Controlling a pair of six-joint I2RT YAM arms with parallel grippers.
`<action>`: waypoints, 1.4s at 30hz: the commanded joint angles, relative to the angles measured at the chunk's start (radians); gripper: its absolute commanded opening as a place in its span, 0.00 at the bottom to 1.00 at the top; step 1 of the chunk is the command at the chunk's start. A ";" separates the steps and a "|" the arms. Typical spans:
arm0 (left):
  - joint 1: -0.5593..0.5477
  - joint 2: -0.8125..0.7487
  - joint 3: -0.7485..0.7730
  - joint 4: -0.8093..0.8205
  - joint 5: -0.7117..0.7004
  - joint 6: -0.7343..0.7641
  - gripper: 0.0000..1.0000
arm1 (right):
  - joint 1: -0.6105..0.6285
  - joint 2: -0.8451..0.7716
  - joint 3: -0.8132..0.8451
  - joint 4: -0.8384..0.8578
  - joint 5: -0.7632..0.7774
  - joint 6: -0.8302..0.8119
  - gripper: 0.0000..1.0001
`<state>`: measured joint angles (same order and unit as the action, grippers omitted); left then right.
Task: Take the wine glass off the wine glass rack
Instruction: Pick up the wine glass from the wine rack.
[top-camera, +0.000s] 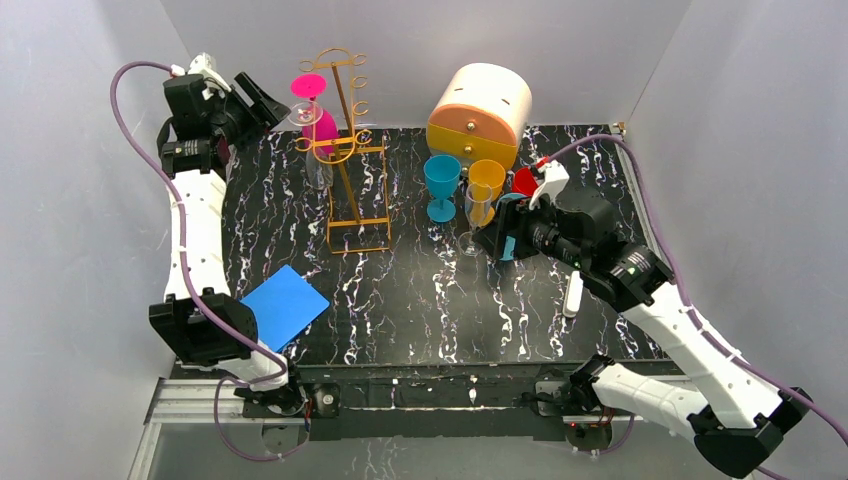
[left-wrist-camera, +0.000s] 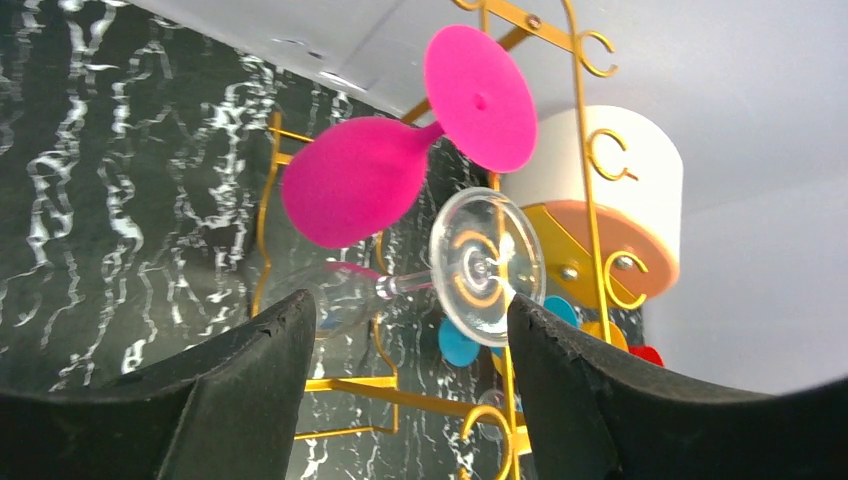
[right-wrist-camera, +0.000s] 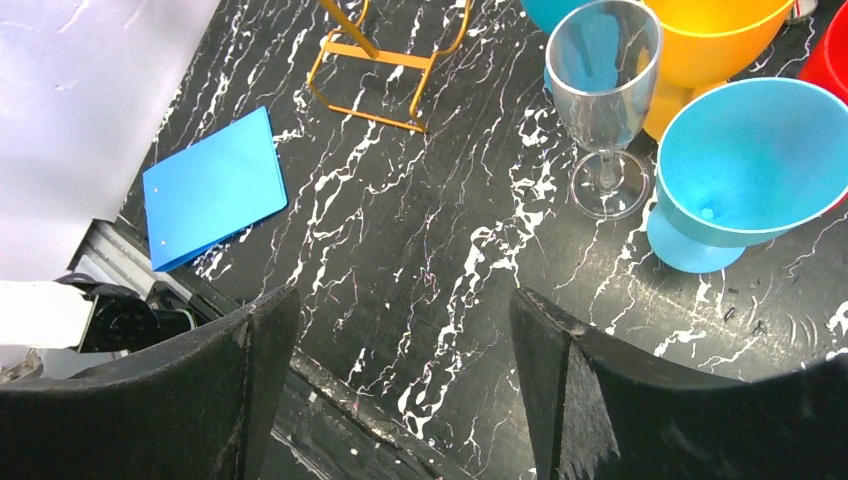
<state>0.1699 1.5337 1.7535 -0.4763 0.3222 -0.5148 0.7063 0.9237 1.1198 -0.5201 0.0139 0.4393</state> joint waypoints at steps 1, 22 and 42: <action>0.016 0.050 0.068 0.041 0.220 -0.016 0.66 | -0.002 0.021 0.063 -0.021 -0.008 0.030 0.85; 0.017 0.158 0.074 0.095 0.328 -0.066 0.34 | -0.004 0.064 0.080 -0.032 -0.064 0.063 0.86; 0.019 0.159 0.047 0.074 0.295 -0.108 0.00 | -0.003 0.071 0.069 -0.004 -0.077 0.053 0.87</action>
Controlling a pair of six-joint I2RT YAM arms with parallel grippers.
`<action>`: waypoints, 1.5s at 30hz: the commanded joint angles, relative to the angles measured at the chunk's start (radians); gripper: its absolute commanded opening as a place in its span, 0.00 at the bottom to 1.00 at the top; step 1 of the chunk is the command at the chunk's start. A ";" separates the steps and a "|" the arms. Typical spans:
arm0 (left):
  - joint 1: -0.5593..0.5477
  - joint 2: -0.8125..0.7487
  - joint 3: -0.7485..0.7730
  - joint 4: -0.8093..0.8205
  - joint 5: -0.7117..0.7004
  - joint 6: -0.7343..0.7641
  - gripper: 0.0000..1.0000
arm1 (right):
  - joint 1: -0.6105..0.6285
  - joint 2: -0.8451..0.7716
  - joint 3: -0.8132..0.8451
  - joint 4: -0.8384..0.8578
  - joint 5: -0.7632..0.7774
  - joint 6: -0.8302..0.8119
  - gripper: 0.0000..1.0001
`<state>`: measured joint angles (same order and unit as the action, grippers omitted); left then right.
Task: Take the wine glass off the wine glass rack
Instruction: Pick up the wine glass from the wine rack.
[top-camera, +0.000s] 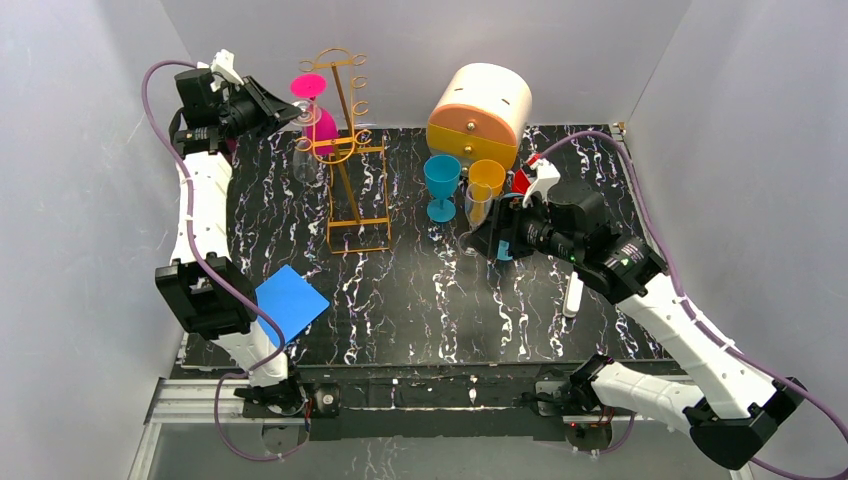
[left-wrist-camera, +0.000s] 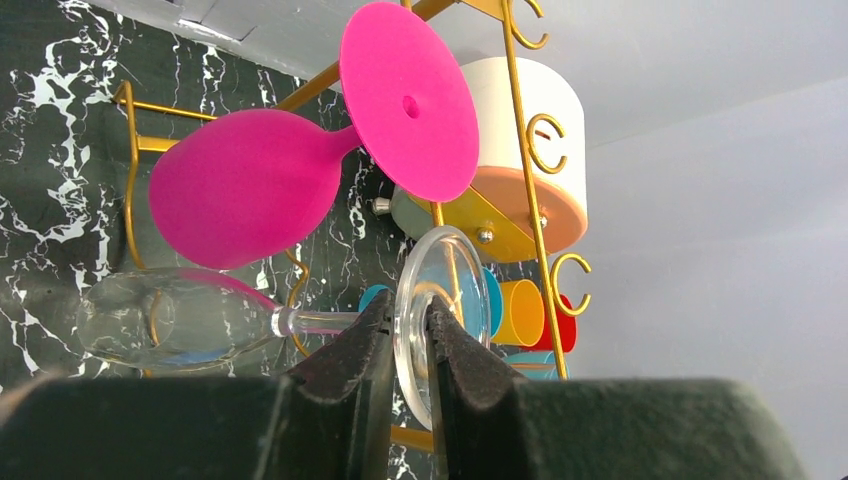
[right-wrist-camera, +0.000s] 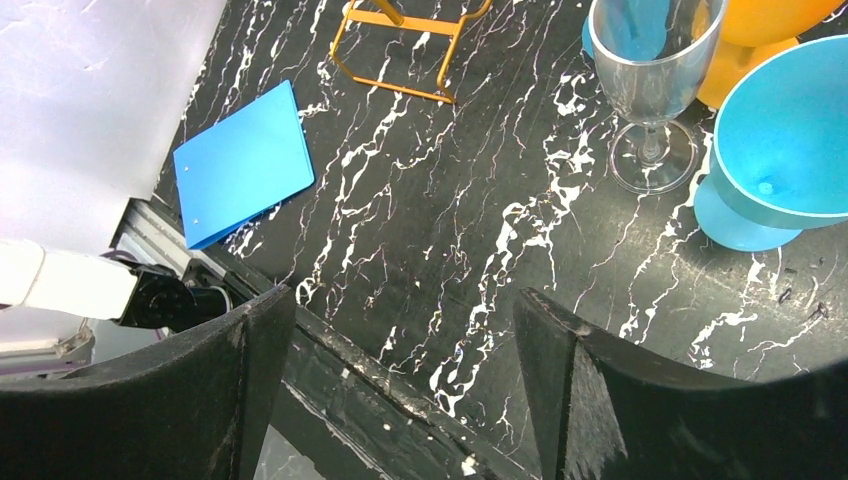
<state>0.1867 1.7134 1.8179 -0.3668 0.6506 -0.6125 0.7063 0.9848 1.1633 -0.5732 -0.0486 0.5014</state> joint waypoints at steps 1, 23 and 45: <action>0.002 -0.024 -0.026 -0.035 -0.035 -0.015 0.00 | -0.002 0.015 0.032 0.044 -0.013 -0.019 0.87; 0.011 -0.124 -0.187 0.283 -0.049 -0.353 0.00 | -0.003 0.053 0.019 0.081 -0.004 -0.043 0.89; 0.018 -0.070 -0.086 0.018 0.033 -0.020 0.18 | -0.003 0.026 0.097 0.019 0.088 -0.103 0.90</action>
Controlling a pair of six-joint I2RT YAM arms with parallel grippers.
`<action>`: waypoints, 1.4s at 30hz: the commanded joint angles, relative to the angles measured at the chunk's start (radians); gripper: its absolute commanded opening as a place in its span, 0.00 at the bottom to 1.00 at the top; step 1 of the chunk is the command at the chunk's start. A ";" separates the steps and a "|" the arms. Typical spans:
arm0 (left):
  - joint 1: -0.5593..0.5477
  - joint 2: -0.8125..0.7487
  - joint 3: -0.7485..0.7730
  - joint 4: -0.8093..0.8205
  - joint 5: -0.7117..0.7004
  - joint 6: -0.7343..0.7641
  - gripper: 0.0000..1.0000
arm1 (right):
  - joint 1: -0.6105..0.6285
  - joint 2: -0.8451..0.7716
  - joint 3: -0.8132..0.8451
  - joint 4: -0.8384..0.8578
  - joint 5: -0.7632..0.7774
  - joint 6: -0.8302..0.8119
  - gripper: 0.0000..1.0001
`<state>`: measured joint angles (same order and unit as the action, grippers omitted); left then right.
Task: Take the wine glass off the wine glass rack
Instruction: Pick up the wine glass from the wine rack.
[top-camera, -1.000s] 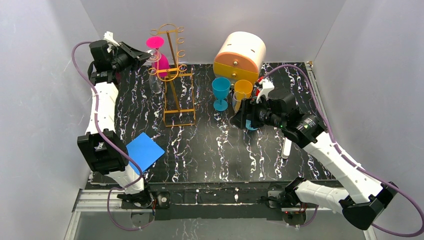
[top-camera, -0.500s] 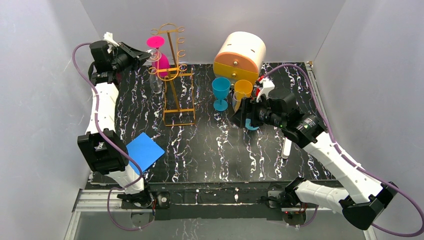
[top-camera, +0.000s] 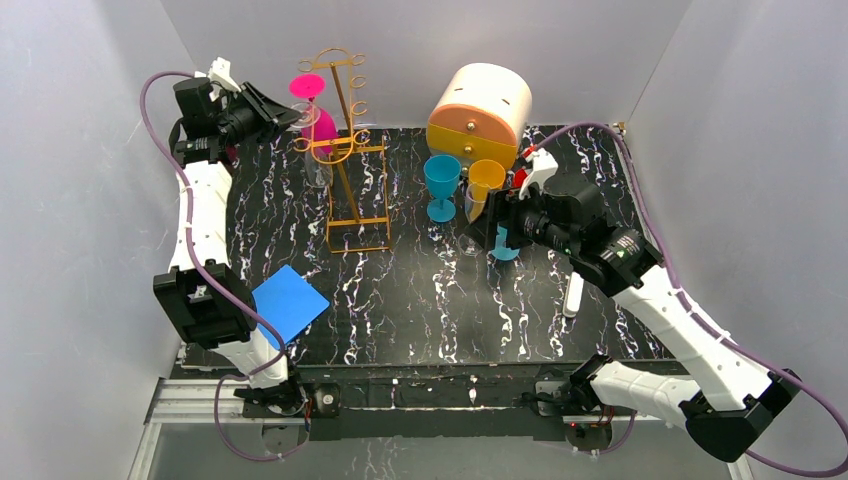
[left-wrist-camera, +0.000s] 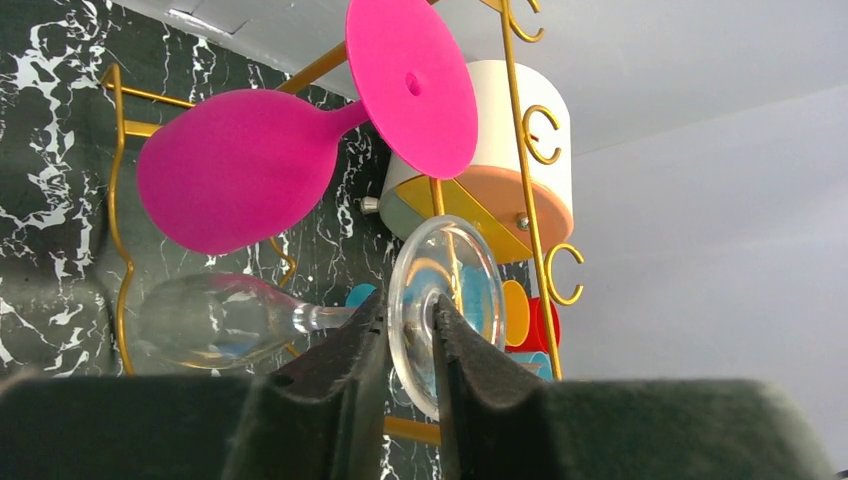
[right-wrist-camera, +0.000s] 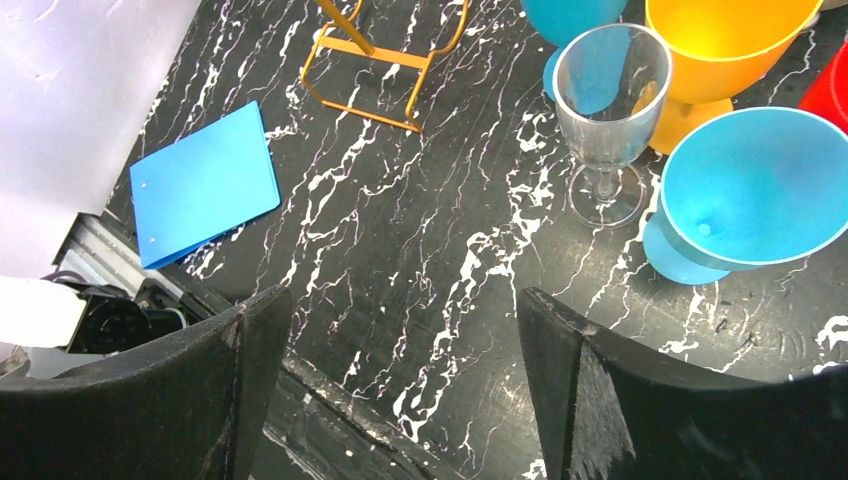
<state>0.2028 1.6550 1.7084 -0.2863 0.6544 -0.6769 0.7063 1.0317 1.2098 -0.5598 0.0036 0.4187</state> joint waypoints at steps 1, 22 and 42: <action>0.004 -0.012 0.024 -0.064 0.028 0.045 0.13 | -0.003 -0.020 0.053 0.002 0.035 -0.019 0.90; 0.029 -0.037 -0.017 0.153 0.063 -0.193 0.00 | -0.002 0.001 0.064 -0.017 0.035 0.023 0.91; 0.069 -0.049 0.027 0.104 0.033 -0.167 0.00 | -0.004 0.003 0.055 -0.019 0.016 0.049 0.92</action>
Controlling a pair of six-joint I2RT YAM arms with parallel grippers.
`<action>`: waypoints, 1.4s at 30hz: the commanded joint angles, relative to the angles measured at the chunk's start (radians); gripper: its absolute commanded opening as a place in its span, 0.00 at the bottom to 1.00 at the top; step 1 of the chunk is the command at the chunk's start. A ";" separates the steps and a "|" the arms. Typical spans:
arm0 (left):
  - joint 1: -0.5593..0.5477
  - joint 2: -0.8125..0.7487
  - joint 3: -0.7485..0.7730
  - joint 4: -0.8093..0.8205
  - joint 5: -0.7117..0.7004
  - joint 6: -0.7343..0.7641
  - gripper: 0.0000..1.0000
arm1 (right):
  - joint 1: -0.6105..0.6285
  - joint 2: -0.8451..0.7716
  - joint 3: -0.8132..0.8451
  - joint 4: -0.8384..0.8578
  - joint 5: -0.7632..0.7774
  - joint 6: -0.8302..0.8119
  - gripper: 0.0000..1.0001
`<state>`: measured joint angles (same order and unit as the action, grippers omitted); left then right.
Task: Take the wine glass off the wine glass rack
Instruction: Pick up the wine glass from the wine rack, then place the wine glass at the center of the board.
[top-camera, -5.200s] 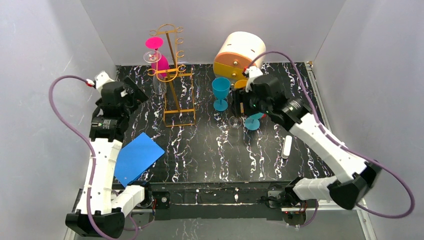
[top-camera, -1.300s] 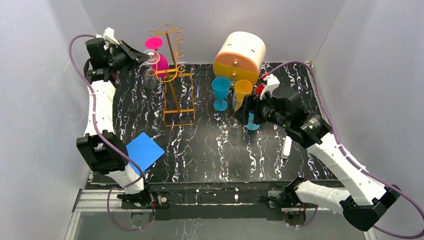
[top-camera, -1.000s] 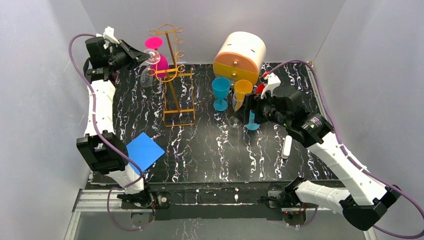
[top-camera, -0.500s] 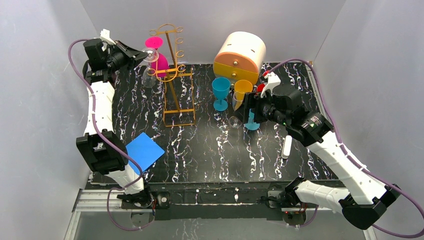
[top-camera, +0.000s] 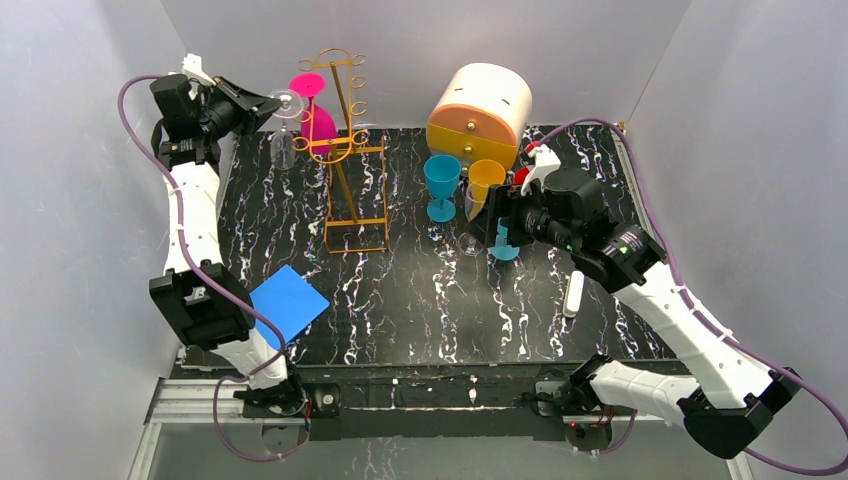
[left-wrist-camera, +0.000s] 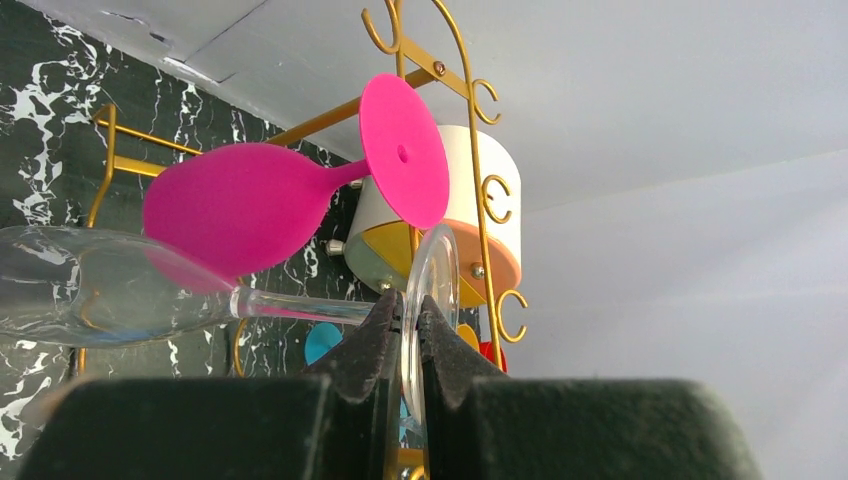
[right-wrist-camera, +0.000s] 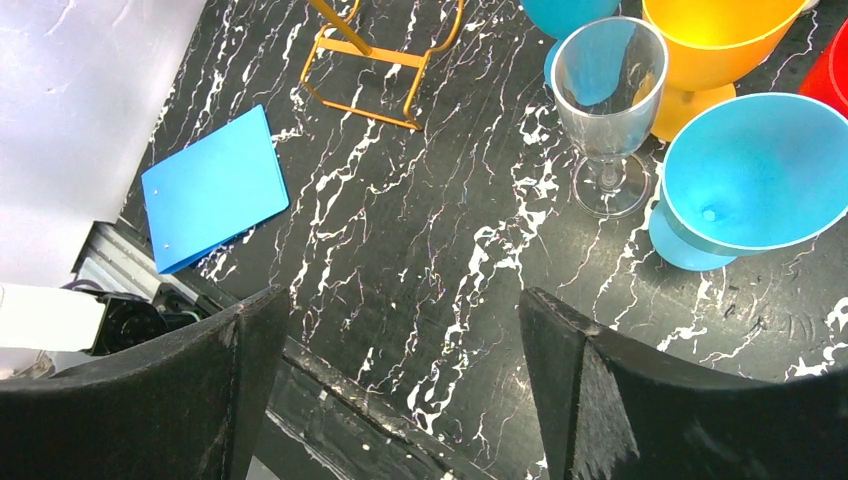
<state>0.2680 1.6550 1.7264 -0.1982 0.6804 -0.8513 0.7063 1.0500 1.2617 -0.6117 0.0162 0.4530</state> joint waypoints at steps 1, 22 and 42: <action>0.004 -0.054 -0.003 0.036 0.011 -0.003 0.00 | -0.003 -0.016 0.003 0.032 0.002 0.016 0.92; -0.038 -0.380 -0.375 -0.294 -0.565 0.236 0.00 | -0.003 -0.041 -0.061 0.113 -0.042 0.035 0.94; -0.254 -0.628 -0.658 -0.330 -0.337 0.302 0.00 | -0.003 -0.048 -0.124 0.137 -0.047 0.055 0.94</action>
<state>0.0330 1.0821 1.0710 -0.5419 0.2424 -0.5869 0.7063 1.0241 1.1622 -0.5144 -0.0406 0.4988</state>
